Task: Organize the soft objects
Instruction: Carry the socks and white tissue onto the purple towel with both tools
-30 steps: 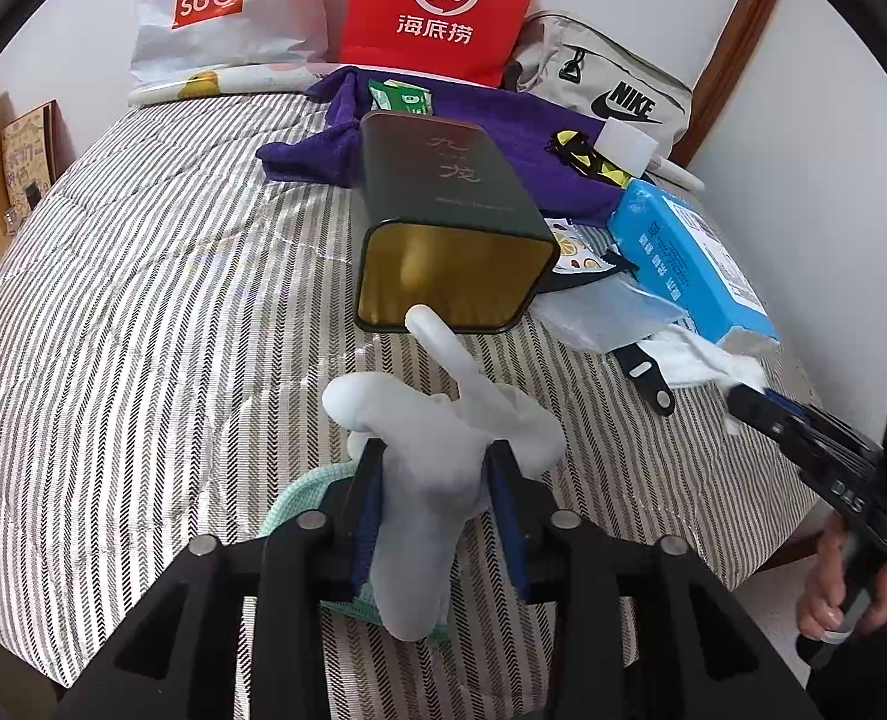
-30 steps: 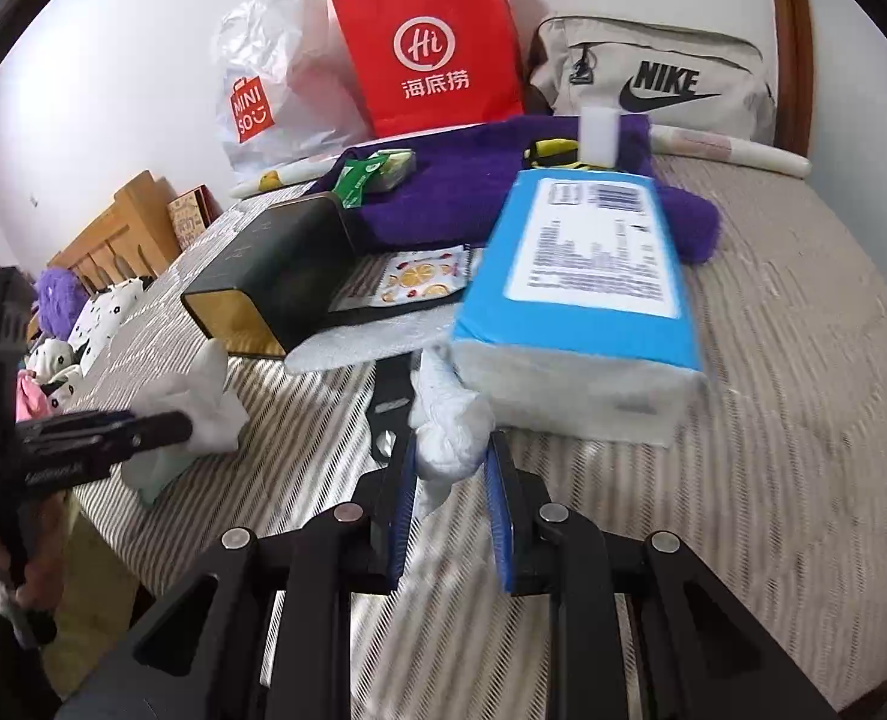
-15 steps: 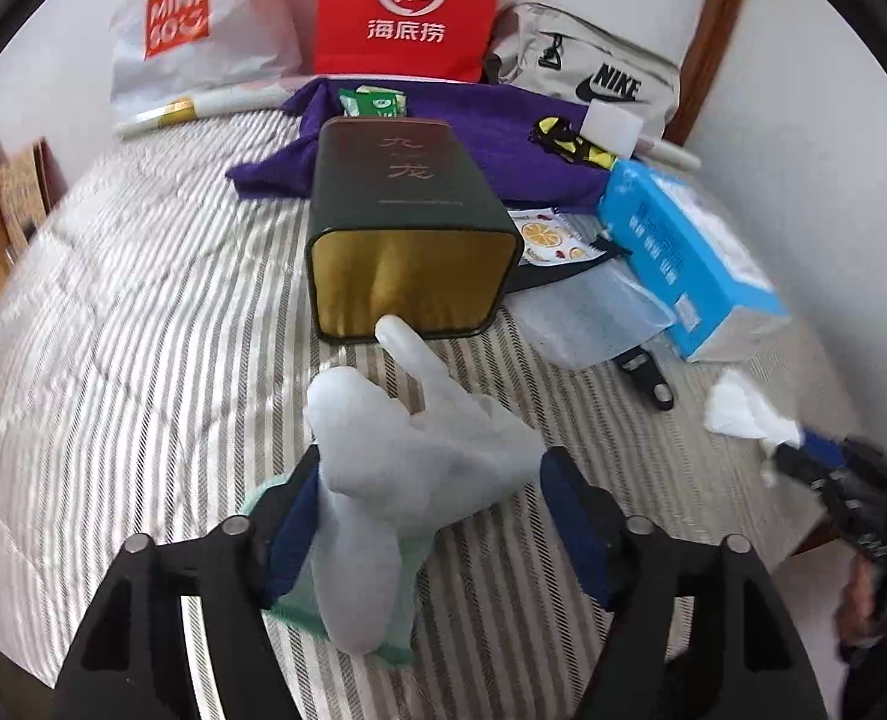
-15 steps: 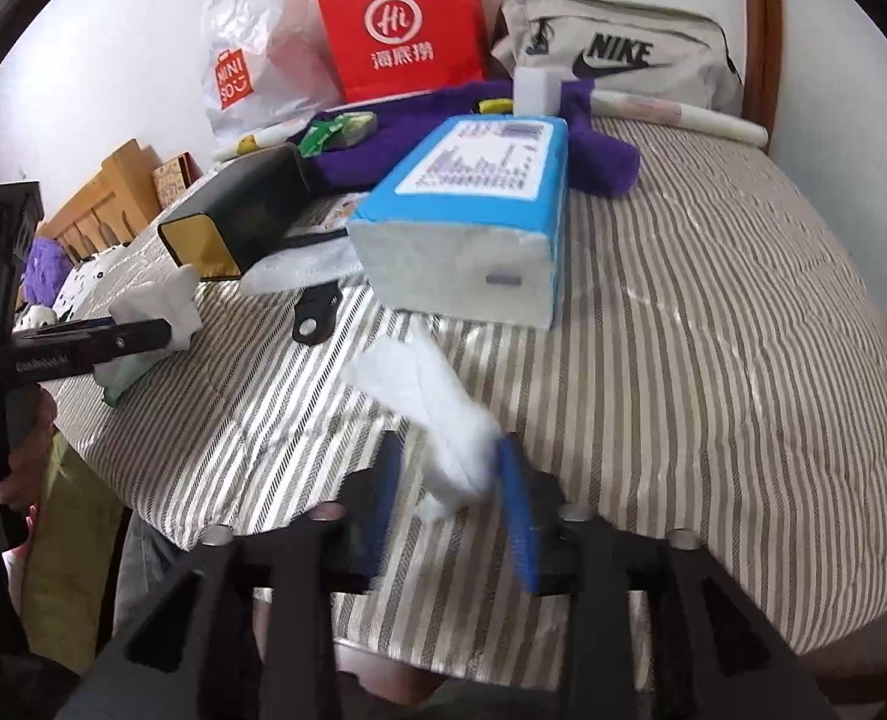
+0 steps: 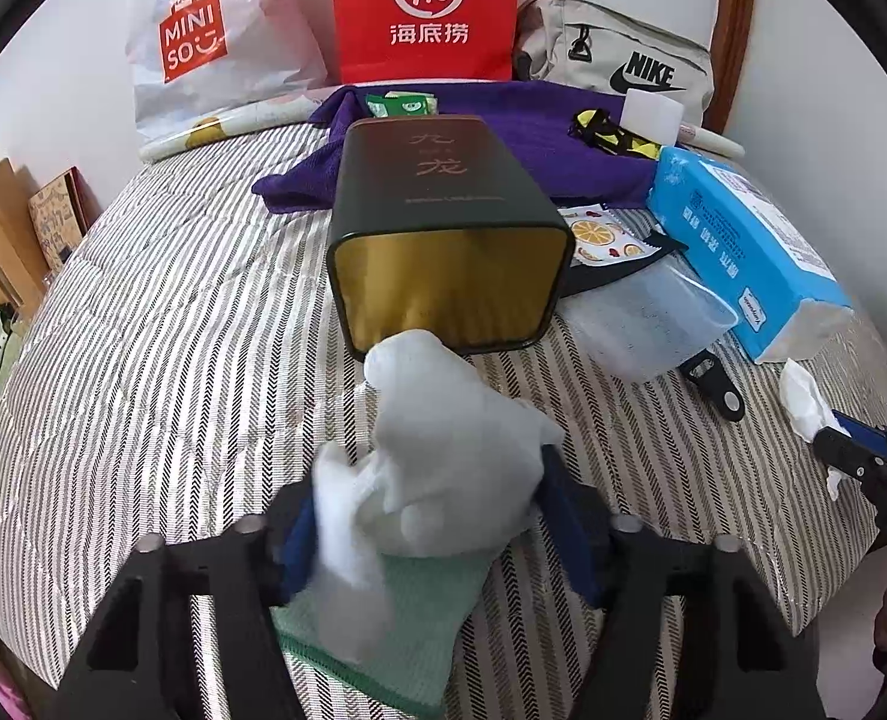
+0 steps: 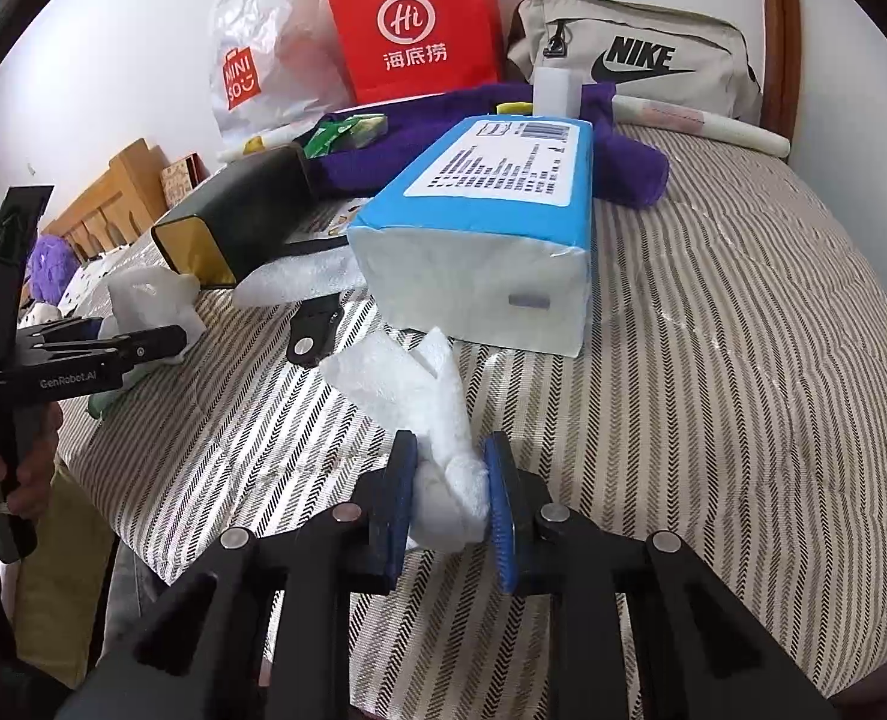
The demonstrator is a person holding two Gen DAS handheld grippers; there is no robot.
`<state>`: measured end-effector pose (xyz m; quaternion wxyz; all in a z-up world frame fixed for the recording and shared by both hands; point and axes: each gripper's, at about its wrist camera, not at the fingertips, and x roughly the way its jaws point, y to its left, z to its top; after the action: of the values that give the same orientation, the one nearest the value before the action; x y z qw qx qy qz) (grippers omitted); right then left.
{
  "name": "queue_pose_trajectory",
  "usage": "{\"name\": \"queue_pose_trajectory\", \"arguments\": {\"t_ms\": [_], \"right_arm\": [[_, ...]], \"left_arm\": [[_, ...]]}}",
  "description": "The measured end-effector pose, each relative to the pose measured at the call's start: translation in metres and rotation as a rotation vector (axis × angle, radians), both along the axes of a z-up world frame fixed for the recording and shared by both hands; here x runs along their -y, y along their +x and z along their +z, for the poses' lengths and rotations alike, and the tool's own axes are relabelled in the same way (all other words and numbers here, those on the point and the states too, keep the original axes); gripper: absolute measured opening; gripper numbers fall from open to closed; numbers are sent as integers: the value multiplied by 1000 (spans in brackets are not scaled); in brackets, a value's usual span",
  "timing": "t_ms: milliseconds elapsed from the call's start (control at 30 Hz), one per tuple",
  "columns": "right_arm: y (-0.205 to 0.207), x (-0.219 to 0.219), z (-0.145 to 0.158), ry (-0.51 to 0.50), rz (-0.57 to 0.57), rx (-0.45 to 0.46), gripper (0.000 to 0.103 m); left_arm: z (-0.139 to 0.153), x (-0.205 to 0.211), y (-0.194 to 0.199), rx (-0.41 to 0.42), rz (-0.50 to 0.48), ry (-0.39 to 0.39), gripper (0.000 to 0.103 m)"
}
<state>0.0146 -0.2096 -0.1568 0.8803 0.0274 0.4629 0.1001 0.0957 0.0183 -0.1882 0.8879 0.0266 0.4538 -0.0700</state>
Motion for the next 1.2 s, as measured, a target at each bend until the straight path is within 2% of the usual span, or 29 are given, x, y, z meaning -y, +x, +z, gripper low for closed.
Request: {"name": "queue_pose_trajectory", "arguments": {"t_ms": [33,100,167,267,500,633,833,933,1067,1200], "right_arm": [[-1,1,0,1,2,-4,23],[-2,3,1,0,8,-5,23],[-4,5,4,-2,12,0,23],[-6,9,14,4,13,19,23],[-6,12,45,33,32,76,23],[0,10,65,53,38,118,23],[23,5,88,82,46,154,23],[37,-1,98,69,54,179,23],[61,-9,108,45,57,192,24],[87,-11,113,38,51,192,24]], "left_arm": [[1,1,-1,0,-18,-10,38],[3,4,-3,-5,-45,-24,26],[4,10,-5,4,-59,-1,22],[9,16,-12,24,-81,32,21],[39,4,-20,44,-75,-69,21],[60,-7,-16,57,-37,-120,21],[80,-23,4,67,29,-190,21],[88,-23,16,80,34,-175,21],[101,-25,36,79,31,-201,21],[108,-26,59,66,37,-182,21]]}}
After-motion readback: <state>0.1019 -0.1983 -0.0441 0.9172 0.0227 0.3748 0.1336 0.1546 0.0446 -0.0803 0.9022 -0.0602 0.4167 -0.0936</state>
